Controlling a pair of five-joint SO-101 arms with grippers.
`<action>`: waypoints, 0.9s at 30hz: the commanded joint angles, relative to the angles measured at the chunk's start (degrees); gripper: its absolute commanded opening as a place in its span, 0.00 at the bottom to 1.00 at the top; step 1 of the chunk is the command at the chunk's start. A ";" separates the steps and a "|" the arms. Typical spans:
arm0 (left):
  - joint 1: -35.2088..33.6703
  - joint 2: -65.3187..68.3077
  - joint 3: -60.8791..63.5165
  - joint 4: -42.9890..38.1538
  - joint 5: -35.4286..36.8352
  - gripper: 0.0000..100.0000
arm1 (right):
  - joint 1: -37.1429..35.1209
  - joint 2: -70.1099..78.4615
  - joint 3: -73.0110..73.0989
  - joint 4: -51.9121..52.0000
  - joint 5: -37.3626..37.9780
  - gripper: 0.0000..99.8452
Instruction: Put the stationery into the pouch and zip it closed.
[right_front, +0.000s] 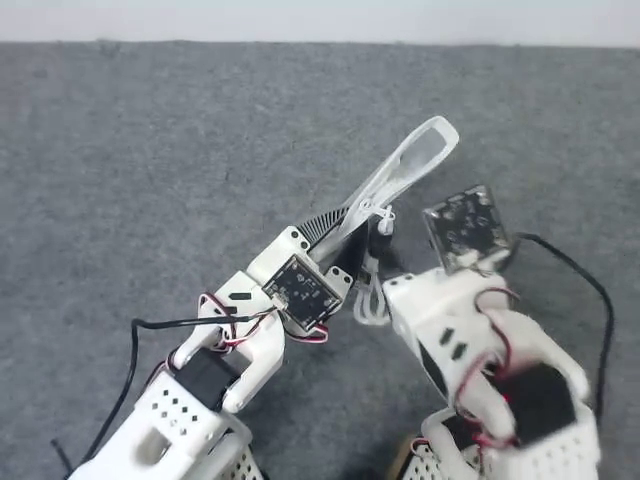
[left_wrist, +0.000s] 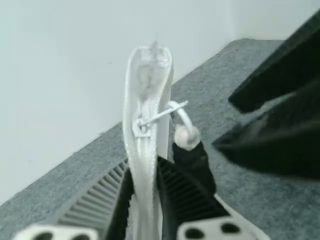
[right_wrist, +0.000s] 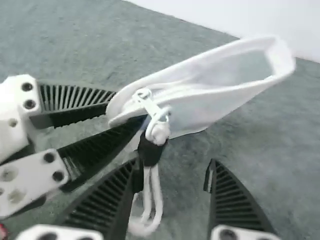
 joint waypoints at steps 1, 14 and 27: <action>-0.79 -0.09 1.63 -0.35 -0.53 0.01 | -0.66 -0.48 6.95 -10.59 -0.53 0.19; -0.79 -0.09 1.63 -0.35 -0.53 0.01 | 5.85 -0.66 11.16 -21.58 -0.44 0.01; -0.79 -0.09 1.63 -0.35 -0.53 0.01 | 12.79 -8.92 10.81 -28.00 0.00 0.01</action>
